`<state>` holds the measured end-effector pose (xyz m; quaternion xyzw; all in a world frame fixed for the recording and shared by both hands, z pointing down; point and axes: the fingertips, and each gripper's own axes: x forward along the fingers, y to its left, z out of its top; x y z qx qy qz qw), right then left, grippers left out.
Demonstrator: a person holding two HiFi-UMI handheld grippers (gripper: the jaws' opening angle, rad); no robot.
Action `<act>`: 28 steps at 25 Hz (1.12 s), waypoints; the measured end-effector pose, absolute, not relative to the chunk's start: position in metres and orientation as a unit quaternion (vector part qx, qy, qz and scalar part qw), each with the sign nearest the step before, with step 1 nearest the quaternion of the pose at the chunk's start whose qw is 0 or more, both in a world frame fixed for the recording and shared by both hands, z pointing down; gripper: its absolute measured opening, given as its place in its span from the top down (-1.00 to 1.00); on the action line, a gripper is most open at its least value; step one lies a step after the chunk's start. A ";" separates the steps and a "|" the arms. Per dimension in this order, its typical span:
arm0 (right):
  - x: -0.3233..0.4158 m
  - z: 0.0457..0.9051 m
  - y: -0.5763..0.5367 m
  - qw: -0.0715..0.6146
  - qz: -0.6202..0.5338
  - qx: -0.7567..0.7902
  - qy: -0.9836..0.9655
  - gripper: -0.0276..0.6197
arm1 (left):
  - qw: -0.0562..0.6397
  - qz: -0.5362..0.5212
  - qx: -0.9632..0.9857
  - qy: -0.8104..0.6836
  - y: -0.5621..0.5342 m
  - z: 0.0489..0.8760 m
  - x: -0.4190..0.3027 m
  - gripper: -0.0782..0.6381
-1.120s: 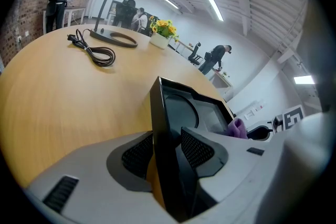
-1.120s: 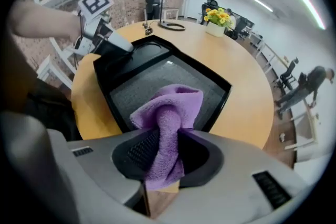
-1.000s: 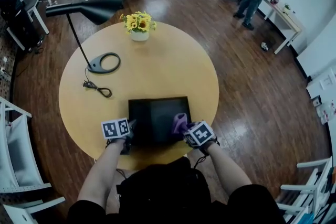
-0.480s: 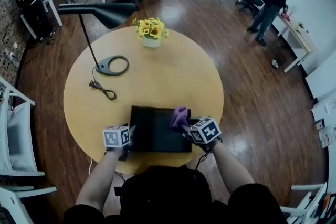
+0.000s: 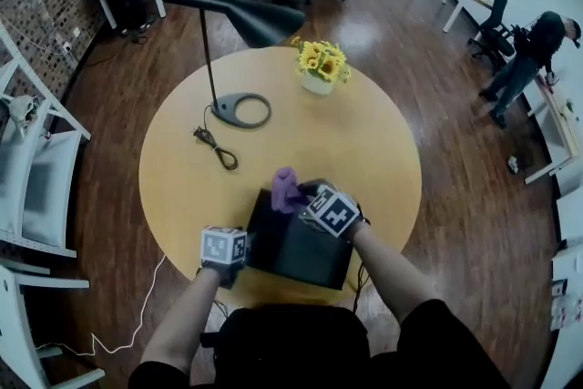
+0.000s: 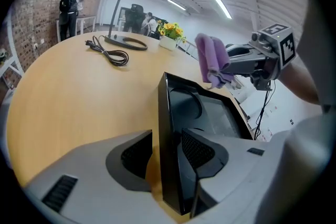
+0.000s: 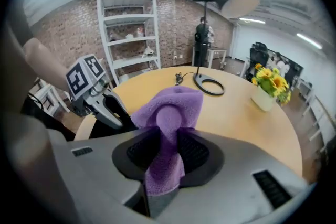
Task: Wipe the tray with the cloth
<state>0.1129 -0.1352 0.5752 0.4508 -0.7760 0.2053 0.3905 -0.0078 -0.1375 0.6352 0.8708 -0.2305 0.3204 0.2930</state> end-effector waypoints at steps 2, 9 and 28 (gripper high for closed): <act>0.101 0.589 -0.152 0.439 0.177 0.415 -0.777 0.57 | 0.299 0.316 0.869 -0.235 -0.140 0.637 -0.007 0.28; 0.062 0.625 -0.171 0.527 0.153 0.306 -0.778 0.50 | 0.298 0.327 0.868 -0.224 -0.145 0.640 -0.005 0.28; 0.076 0.654 -0.176 0.452 0.292 0.273 -0.798 0.44 | 0.349 0.319 0.851 -0.229 -0.145 0.646 -0.011 0.28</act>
